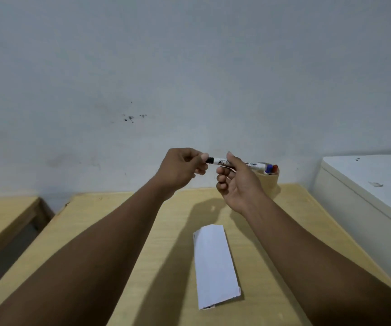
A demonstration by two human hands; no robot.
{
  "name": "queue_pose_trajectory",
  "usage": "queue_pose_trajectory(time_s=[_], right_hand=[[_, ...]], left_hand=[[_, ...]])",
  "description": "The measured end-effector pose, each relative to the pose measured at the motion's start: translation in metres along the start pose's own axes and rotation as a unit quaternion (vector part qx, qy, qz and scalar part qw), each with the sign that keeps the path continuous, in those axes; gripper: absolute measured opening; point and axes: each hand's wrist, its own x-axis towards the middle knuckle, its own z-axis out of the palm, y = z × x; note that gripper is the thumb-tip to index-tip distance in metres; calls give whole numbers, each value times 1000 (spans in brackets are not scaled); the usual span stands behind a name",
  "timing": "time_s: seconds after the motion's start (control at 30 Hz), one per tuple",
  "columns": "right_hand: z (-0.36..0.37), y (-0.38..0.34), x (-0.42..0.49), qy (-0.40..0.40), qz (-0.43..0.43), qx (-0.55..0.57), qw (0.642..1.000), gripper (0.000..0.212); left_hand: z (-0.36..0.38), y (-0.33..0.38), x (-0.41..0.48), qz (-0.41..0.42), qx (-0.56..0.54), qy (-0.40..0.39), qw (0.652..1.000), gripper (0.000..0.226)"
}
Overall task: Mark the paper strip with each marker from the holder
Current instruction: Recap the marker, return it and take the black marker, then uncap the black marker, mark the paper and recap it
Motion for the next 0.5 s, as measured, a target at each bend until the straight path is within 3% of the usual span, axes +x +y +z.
queue_pose_trajectory(time_s=[0.1,0.17,0.33,0.5], right_hand=[[0,11,-2,-3,-24,-24,999,22],[-5,12,-3,-2,-52,-70,996,21],[-13,28,-10,-54,-80,-281,955,15],[-41,76,-12,-67,-112,-381,915,8]], left_hand=[[-19,-42,-18,-43,-63,76,994,27],[-39,-72,-29,-67,-37,100,992,24],[-51,-117,-55,-78,232,-12,969,17],[-24,-124,-67,-64,302,-70,949,15]])
